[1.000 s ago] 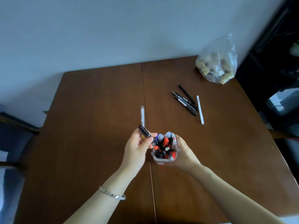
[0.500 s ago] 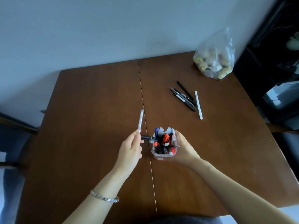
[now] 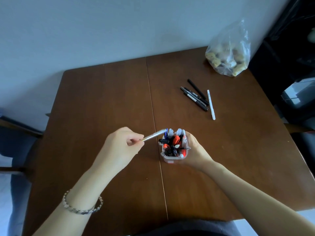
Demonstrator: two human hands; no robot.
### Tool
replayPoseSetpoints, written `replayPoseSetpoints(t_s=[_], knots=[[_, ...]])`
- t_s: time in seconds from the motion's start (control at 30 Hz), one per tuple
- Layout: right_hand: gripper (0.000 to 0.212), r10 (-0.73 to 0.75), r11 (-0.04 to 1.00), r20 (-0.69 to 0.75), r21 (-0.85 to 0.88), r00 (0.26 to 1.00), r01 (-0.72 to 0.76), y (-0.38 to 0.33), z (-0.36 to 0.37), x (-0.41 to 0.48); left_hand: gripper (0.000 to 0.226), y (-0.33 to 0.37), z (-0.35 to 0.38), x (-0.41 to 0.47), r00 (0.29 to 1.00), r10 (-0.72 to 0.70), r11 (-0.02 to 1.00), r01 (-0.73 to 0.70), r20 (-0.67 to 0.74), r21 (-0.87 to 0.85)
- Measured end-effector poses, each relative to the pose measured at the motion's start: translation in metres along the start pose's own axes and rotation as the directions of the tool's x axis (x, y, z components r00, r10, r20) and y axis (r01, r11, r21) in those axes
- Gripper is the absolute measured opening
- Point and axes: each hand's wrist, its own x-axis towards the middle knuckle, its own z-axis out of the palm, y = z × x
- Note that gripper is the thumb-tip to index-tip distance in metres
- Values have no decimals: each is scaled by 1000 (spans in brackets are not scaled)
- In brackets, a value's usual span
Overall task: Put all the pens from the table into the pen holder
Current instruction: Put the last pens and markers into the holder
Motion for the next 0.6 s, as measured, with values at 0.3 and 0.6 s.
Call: replayPoseSetpoints(t_s=[0.3, 0.6], knots=[[52, -2, 999, -8, -40, 1000, 2, 14, 6, 6, 9, 23, 22, 37, 955, 197, 960, -234, 220, 157], [77, 68, 997, 32, -31, 997, -67, 26, 9, 5, 38, 1, 92, 25, 932, 361, 928, -363, 33, 83]])
